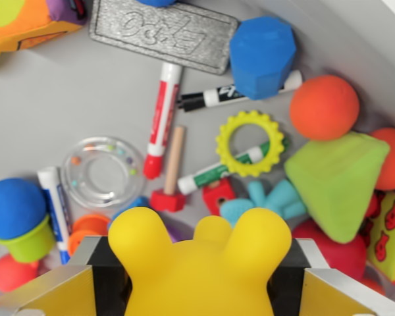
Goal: Pick an object from the bin
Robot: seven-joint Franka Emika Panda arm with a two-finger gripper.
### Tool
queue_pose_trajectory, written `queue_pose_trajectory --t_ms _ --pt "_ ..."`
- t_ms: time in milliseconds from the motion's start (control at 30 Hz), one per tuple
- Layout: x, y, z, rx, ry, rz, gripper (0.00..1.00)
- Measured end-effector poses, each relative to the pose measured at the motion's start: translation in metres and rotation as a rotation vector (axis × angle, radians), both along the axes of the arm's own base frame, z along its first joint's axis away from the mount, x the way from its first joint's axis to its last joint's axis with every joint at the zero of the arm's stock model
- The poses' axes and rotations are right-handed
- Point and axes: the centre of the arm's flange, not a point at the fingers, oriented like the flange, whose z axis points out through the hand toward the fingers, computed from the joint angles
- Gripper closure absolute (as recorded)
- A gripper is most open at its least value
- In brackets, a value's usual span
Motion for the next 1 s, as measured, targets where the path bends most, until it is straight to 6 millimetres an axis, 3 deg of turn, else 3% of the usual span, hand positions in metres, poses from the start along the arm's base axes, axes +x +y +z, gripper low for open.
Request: queue_pose_trajectory --t_ms 533,1000 --pt "0.000 0.000 0.037 -0.001 0.004 0.001 1.00" --pt "0.000 0.000 0.041 -0.001 0.006 0.001 1.00"
